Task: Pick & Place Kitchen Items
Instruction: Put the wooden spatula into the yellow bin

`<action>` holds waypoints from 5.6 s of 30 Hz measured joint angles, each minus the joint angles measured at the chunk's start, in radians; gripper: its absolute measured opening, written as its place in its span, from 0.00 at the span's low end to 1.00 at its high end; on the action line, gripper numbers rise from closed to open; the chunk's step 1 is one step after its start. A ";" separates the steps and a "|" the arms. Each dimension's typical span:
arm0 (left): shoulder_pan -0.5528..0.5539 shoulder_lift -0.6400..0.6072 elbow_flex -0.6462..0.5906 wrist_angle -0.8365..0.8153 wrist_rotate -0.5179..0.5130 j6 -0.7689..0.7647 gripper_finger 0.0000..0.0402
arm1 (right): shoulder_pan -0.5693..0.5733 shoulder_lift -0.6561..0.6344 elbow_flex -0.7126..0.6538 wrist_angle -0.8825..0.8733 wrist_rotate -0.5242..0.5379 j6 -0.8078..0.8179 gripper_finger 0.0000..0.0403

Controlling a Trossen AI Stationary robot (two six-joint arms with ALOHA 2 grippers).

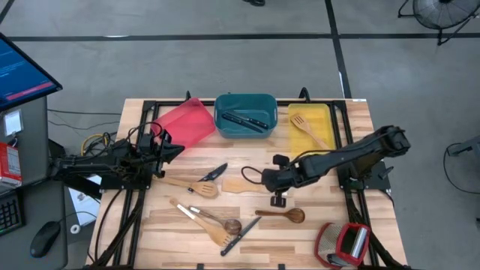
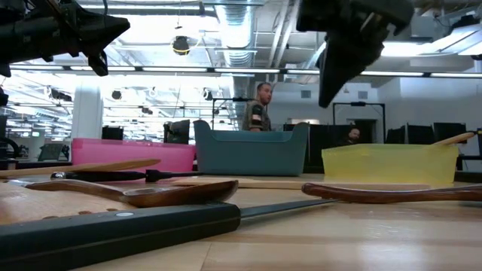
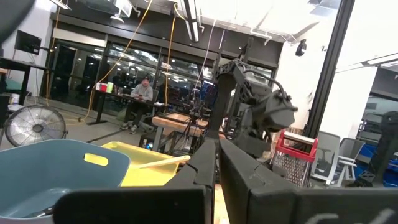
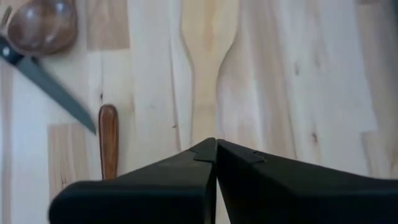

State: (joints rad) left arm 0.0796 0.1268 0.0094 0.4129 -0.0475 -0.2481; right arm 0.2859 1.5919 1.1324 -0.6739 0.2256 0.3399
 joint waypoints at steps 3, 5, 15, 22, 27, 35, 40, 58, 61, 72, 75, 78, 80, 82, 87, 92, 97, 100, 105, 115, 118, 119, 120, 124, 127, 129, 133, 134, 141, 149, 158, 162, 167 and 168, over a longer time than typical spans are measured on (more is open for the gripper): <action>0.000 0.000 0.000 0.000 0.000 0.000 0.01 | -0.008 -0.004 0.000 -0.006 0.008 0.042 0.05; 0.000 0.000 0.000 0.000 0.000 0.000 0.01 | -0.008 -0.004 0.000 -0.029 0.008 0.068 0.10; 0.000 0.000 0.000 0.000 0.000 0.000 0.01 | -0.004 0.057 0.003 -0.072 0.004 0.106 0.47; 0.000 0.000 0.000 0.003 0.000 0.000 0.01 | -0.005 0.173 0.002 -0.067 -0.022 0.091 0.60; 0.000 0.000 0.000 0.007 0.000 0.000 0.01 | -0.009 0.244 0.002 -0.015 -0.095 0.069 0.60; 0.000 0.000 0.000 0.009 0.000 0.000 0.01 | -0.014 0.321 0.007 0.039 -0.172 0.050 0.60; 0.000 0.000 0.000 0.012 0.000 0.000 0.01 | -0.022 0.334 0.007 0.027 -0.163 0.050 0.58; 0.000 0.000 0.000 0.015 0.000 0.000 0.01 | -0.020 0.337 0.008 0.000 -0.114 0.054 0.20; 0.000 0.000 0.000 0.015 0.000 0.000 0.01 | -0.012 0.328 0.028 -0.041 -0.088 0.053 0.20; 0.000 0.000 0.000 0.016 0.000 0.000 0.01 | -0.014 0.207 0.035 -0.127 -0.015 0.048 0.21; 0.000 0.000 0.000 0.016 0.000 0.000 0.01 | -0.015 0.166 0.035 -0.143 -0.010 0.050 0.21; 0.000 0.000 0.000 0.016 0.000 0.000 0.01 | -0.014 0.125 0.036 -0.139 -0.005 0.051 0.21; 0.000 0.000 0.000 0.016 0.000 0.000 0.01 | -0.012 0.095 0.036 -0.135 -0.005 0.051 0.21; 0.000 0.000 0.000 0.016 0.000 0.000 0.01 | -0.011 0.060 0.037 -0.125 -0.001 0.051 0.21; 0.000 0.000 0.000 0.016 0.000 0.000 0.01 | -0.002 -0.029 0.039 -0.062 0.059 0.048 0.21; 0.000 0.000 0.000 0.016 0.000 0.000 0.01 | 0.017 -0.114 0.039 0.041 0.075 0.007 0.22; 0.000 0.000 0.000 0.016 0.000 0.000 0.01 | 0.041 -0.193 0.040 0.154 0.079 -0.054 0.22; 0.000 0.000 0.000 0.016 0.000 0.000 0.01 | 0.055 -0.230 0.040 0.219 0.078 -0.103 0.22; 0.000 0.000 0.000 0.016 0.000 0.000 0.01 | 0.071 -0.274 0.040 0.315 0.077 -0.172 0.22; 0.000 0.000 0.000 0.016 0.000 0.000 0.01 | 0.098 -0.298 0.040 0.440 0.063 -0.273 0.22; 0.000 0.000 0.000 0.016 0.000 0.000 0.01 | 0.100 -0.298 0.040 0.465 0.060 -0.300 0.22; 0.000 0.000 0.000 0.016 0.000 0.000 0.01 | 0.101 -0.298 0.040 0.471 0.059 -0.305 0.22; 0.000 0.000 0.000 0.016 0.000 0.000 0.01 | 0.101 -0.298 0.040 0.481 0.050 -0.313 0.22; 0.000 0.000 0.000 0.016 0.000 0.000 0.01 | 0.100 -0.298 0.040 0.519 -0.003 -0.329 0.22; 0.000 0.000 0.000 0.016 0.000 0.000 0.01 | 0.100 -0.298 0.040 0.561 -0.044 -0.360 0.22; 0.000 0.000 0.000 0.016 0.000 0.000 0.01 | 0.100 -0.298 0.040 0.596 -0.074 -0.380 0.22; 0.000 0.000 0.000 0.016 0.000 0.000 0.01 | 0.100 -0.298 0.040 0.657 -0.128 -0.423 0.22; 0.000 0.000 0.000 0.016 0.000 0.000 0.01 | 0.100 -0.298 0.040 0.670 -0.149 -0.430 0.22; 0.000 0.000 0.000 0.016 0.000 0.000 0.01 | 0.100 -0.298 0.040 0.752 -0.300 -0.482 0.22; 0.000 0.000 0.000 0.016 0.000 0.000 0.01 | 0.100 -0.298 0.040 0.756 -0.334 -0.482 0.22; 0.000 0.000 0.000 0.016 0.000 0.000 0.01 | 0.100 -0.362 0.041 0.705 -0.362 -0.515 0.22; 0.000 0.000 0.000 0.016 0.000 0.000 0.01 | 0.098 -0.423 0.041 0.639 -0.331 -0.523 0.22; 0.000 0.000 0.000 0.016 0.000 0.000 0.01 | 0.098 -0.493 0.041 0.476 -0.166 -0.489 0.22; 0.000 0.000 0.000 0.016 0.000 0.000 0.01 | 0.097 -0.501 0.041 0.448 -0.139 -0.478 0.22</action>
State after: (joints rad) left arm 0.0799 0.1272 0.0095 0.4290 -0.0479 -0.2481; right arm 0.3832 1.0910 1.1732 -0.2257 0.0865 -0.1385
